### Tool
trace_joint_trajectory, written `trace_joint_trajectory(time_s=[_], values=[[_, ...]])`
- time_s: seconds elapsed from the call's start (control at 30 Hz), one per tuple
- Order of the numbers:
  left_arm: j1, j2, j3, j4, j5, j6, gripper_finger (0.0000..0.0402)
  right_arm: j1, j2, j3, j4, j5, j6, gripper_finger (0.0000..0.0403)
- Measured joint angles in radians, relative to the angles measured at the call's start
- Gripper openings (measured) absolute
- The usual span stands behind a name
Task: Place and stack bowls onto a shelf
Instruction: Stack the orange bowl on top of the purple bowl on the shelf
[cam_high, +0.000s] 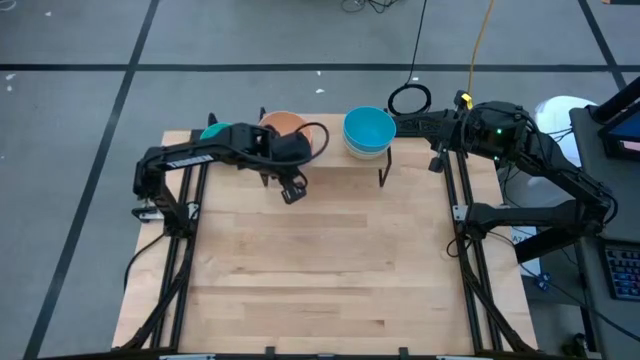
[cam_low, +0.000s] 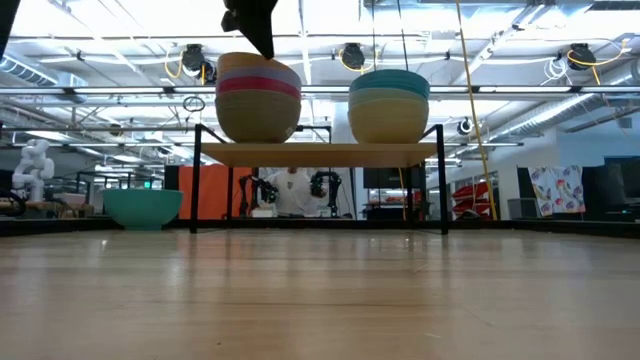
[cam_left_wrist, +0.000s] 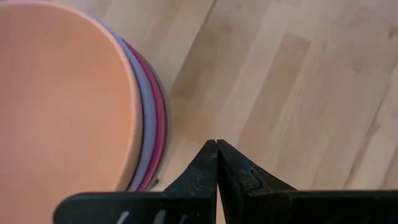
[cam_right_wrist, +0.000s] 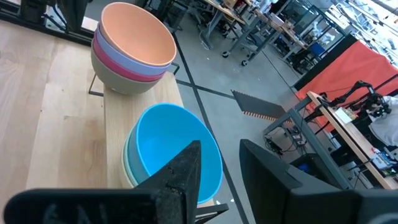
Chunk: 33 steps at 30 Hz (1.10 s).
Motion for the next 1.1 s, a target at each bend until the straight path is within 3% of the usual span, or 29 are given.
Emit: trace_joint_trajectory(time_s=[0.33,1.1], values=[[0.016,0.027,0.001,-0.059,-0.055,-0.006,0.0002,0.000,0.000,0.000,0.000,0.000,-0.004,0.0102],[0.121,0.030,0.000,-0.059,-0.079,0.110,0.0001,0.000,0.000,0.000,0.000,0.000,-0.004,0.0102]])
